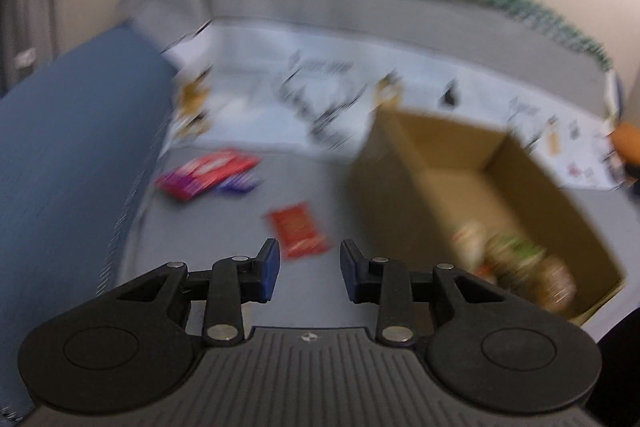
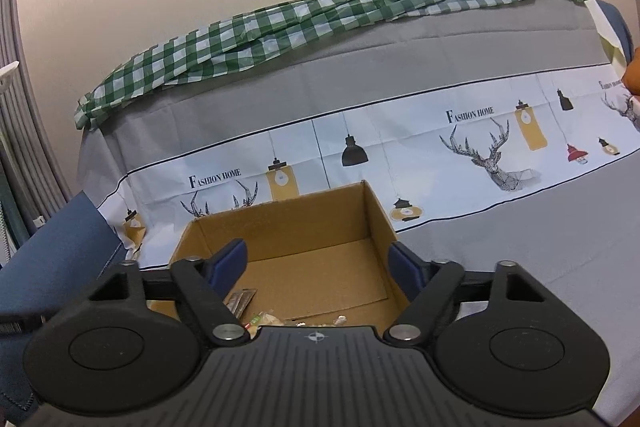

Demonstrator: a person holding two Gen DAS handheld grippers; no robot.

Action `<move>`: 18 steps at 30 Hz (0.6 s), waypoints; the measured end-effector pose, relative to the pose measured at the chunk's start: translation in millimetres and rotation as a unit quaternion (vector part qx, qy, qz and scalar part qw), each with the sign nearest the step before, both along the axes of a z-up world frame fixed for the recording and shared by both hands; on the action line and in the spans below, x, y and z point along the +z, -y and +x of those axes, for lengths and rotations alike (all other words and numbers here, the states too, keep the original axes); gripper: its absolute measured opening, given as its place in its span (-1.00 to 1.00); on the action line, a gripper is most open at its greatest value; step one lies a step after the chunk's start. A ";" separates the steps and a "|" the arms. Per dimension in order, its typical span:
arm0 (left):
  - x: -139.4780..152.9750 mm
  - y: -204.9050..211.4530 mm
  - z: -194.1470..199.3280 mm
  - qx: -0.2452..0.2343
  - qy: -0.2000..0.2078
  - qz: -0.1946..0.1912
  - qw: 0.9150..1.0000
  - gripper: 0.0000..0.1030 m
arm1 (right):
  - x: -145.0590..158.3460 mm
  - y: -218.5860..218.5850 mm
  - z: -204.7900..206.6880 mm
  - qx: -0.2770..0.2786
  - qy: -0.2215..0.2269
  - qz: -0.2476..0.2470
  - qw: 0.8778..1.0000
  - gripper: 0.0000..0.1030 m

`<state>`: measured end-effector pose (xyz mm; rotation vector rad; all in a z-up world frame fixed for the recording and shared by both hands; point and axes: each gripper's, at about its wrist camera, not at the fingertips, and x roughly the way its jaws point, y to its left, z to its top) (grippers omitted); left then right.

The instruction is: Organize snacks

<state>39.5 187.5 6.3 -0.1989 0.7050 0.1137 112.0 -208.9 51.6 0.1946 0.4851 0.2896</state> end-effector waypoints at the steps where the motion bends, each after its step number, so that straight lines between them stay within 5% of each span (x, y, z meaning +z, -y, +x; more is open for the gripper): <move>1: -8.8 -9.9 -3.4 0.004 -0.011 0.001 1.000 -0.28 | -0.3 -0.4 0.4 0.000 -0.001 0.000 1.000 0.44; 6: -54.3 -40.3 -18.2 0.011 -0.055 -0.008 0.998 -0.20 | -1.2 -4.7 2.0 0.001 -0.007 -0.006 1.000 0.26; 8: -70.2 -52.8 -17.6 0.019 -0.087 -0.051 0.995 -0.16 | -1.4 -6.0 2.8 0.001 -0.010 -0.008 1.000 0.20; 10: -74.9 -63.7 -13.9 0.030 -0.099 -0.078 0.992 0.19 | -1.4 -7.2 3.6 0.001 -0.013 -0.010 1.000 0.15; 18: -86.8 -62.0 -4.4 0.000 -0.153 -0.090 0.984 0.18 | -3.0 -20.0 5.9 -0.008 -0.022 -0.031 0.999 0.15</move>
